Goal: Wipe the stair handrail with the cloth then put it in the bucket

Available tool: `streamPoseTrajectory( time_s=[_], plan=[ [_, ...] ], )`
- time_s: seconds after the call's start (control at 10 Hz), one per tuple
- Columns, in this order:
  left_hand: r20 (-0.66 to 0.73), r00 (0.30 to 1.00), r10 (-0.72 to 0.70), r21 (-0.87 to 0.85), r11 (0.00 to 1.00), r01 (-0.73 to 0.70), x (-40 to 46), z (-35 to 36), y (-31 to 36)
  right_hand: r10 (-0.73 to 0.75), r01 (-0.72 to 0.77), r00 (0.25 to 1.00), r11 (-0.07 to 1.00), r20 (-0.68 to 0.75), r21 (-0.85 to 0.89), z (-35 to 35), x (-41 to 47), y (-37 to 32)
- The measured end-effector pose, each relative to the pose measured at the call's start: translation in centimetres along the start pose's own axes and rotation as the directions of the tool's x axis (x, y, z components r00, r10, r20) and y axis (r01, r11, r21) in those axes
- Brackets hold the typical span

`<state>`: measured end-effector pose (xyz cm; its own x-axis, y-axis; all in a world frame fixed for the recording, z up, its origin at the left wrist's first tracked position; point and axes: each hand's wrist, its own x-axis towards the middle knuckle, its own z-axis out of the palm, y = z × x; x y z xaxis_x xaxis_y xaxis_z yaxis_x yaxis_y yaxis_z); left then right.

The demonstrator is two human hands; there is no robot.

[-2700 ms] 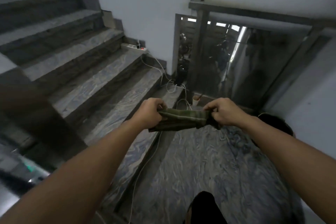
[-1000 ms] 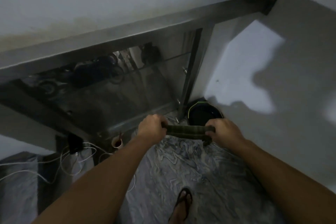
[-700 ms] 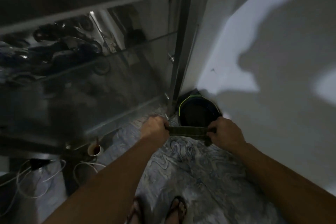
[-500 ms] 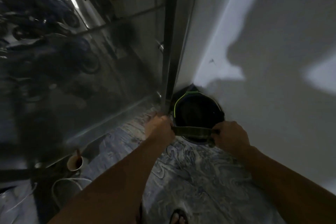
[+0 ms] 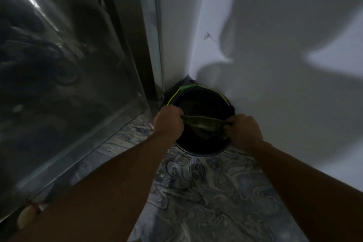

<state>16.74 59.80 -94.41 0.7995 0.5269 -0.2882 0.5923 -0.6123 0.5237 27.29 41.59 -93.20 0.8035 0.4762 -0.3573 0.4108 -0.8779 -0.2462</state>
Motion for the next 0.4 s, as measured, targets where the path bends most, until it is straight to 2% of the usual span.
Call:
streamPoseTrajectory(
  time_s=[0.1,0.2,0.4],
  plan=[
    [0.034,0.999,0.024,-0.05,0.998,-0.023,0.2,-0.2,0.0,0.006,-0.007,1.0,0.999,0.03,0.033,-0.2,-0.7,0.0],
    [0.095,0.995,0.036,-0.024,0.999,-0.034,-0.9,-1.4,0.2,0.016,-0.016,0.996,1.0,0.083,-0.001,-0.7,-2.2,-0.2],
    [0.227,0.974,0.02,-0.019,1.0,-0.017,-6.3,-4.0,-0.5,0.058,-0.061,0.997,0.996,0.058,0.06,-2.4,-8.8,-0.2]
  ],
)
